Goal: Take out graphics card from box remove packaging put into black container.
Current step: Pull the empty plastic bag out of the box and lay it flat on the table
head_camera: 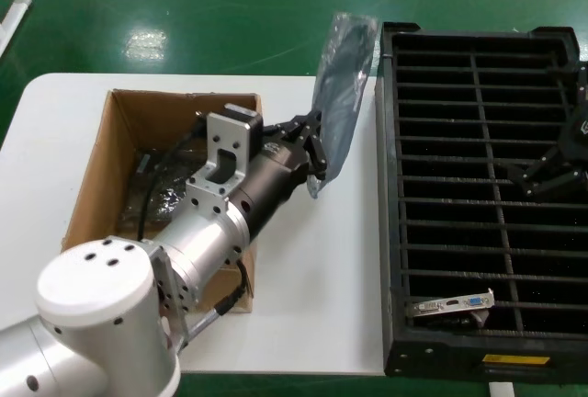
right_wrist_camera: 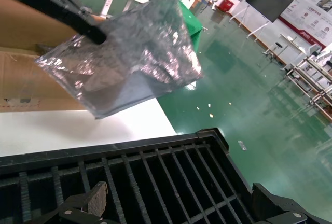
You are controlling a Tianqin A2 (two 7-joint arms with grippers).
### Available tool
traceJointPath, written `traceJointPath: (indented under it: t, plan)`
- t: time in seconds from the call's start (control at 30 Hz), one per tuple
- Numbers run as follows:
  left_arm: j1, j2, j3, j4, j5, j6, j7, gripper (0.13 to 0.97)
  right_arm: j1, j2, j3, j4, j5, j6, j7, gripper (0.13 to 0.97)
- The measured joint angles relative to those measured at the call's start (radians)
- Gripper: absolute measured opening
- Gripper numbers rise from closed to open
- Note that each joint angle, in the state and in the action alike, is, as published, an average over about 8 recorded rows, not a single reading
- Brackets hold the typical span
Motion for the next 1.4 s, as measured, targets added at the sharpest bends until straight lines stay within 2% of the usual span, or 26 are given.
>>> traceJointPath:
  t: [0.3, 0.7, 0.9, 1.07, 1.17, 1.27, 1.4]
  plan:
    - [0.066, 0.021, 0.000, -0.014, -0.001, -0.110, 0.151, 0.138, 0.000, 0.000, 0.000, 0.000, 0.000, 0.000, 0.000, 0.966]
    - [0.064, 0.042, 0.001, -0.026, -0.001, -0.118, 0.198, 0.165, 0.000, 0.000, 0.000, 0.000, 0.000, 0.000, 0.000, 0.966]
    - [0.058, 0.036, 0.001, -0.037, -0.001, -0.137, 0.220, 0.234, 0.000, 0.000, 0.000, 0.000, 0.000, 0.000, 0.000, 0.966]
    - [0.037, 0.014, 0.001, -0.063, -0.001, -0.145, 0.246, 0.297, 0.000, 0.000, 0.000, 0.000, 0.000, 0.000, 0.000, 0.966]
    - [0.014, -0.012, 0.001, -0.098, -0.001, -0.151, 0.293, 0.357, 0.000, 0.000, 0.000, 0.000, 0.000, 0.000, 0.000, 0.966]
    - [-0.014, -0.048, 0.001, -0.149, -0.001, -0.173, 0.377, 0.417, 0.000, 0.000, 0.000, 0.000, 0.000, 0.000, 0.000, 0.966]
    - [-0.053, -0.109, 0.001, -0.224, -0.001, -0.232, 0.531, 0.417, 0.000, 0.000, 0.000, 0.000, 0.000, 0.000, 0.000, 0.966]
